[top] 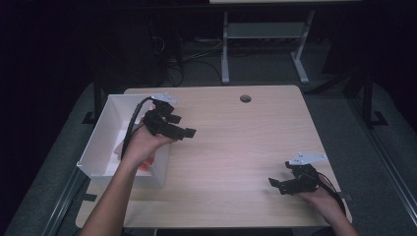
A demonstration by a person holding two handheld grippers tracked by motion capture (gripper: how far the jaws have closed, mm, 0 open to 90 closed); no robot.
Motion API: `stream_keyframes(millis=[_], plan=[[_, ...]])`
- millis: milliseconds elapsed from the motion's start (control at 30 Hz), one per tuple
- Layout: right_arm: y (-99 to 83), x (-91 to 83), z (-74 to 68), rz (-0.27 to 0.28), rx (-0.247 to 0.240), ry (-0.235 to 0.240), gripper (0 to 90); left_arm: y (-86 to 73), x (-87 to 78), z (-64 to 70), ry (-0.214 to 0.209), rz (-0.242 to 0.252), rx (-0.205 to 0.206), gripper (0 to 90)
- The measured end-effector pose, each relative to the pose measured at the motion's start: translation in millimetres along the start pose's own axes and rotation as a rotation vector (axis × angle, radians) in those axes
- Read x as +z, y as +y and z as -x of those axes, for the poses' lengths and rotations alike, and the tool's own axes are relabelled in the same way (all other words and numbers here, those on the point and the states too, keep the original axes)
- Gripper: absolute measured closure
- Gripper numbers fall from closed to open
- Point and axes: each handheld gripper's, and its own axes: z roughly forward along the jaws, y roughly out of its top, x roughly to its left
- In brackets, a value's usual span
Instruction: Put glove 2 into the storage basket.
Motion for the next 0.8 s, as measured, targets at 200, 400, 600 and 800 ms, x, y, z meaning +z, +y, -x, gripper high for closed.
stream_keyframes(millis=[200,400,600,800], plan=[[0.1,0.5,-0.4,-0.003,-0.003,0.0,8.0,-3.0,22.0,19.5,-0.013,-0.031,0.032,17.3],[0.1,0.4,-0.6,-0.002,-0.005,0.0,8.0,-9.7,42.6,34.3,-0.034,-0.056,0.046,17.4],[0.1,0.7,-1.0,-0.007,-0.005,0.003,8.0,-19.6,61.9,43.6,-0.048,-0.078,0.052,17.4],[0.1,1.3,-1.7,-0.009,-0.008,0.005,8.0,-31.8,80.7,51.7,-0.065,-0.111,0.07,17.4]])
